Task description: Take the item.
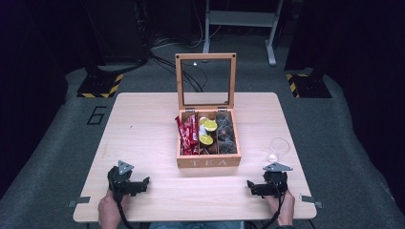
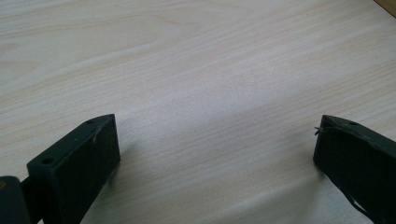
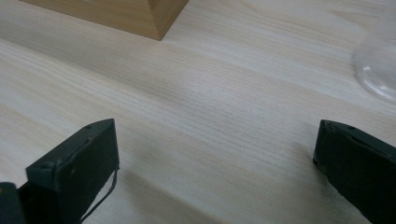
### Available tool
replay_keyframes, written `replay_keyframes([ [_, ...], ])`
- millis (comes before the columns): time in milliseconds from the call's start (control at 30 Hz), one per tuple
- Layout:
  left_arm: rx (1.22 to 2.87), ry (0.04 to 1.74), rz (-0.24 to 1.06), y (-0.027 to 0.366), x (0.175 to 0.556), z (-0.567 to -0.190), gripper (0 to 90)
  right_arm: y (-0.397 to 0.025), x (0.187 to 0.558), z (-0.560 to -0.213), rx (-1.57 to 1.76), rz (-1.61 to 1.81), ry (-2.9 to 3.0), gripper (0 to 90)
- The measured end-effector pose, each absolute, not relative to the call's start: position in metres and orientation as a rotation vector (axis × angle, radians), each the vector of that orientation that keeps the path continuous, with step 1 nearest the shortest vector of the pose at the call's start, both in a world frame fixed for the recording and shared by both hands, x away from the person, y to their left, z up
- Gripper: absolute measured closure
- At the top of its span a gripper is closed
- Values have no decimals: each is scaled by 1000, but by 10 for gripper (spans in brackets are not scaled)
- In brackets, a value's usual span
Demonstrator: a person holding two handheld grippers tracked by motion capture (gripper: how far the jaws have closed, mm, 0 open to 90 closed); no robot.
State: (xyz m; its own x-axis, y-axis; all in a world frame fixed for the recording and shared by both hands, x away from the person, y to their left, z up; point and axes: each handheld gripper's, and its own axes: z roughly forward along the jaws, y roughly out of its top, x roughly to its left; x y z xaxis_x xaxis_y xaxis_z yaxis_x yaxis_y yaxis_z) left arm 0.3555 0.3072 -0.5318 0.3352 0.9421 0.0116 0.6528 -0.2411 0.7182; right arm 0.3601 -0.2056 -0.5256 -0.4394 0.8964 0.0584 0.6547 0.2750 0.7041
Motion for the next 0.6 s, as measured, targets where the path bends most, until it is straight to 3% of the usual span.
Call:
replay_keyframes([
  [600, 1985, 1394, 604, 307, 355, -532, 3, -192, 345, -491, 1308, 1021, 2266, 0],
])
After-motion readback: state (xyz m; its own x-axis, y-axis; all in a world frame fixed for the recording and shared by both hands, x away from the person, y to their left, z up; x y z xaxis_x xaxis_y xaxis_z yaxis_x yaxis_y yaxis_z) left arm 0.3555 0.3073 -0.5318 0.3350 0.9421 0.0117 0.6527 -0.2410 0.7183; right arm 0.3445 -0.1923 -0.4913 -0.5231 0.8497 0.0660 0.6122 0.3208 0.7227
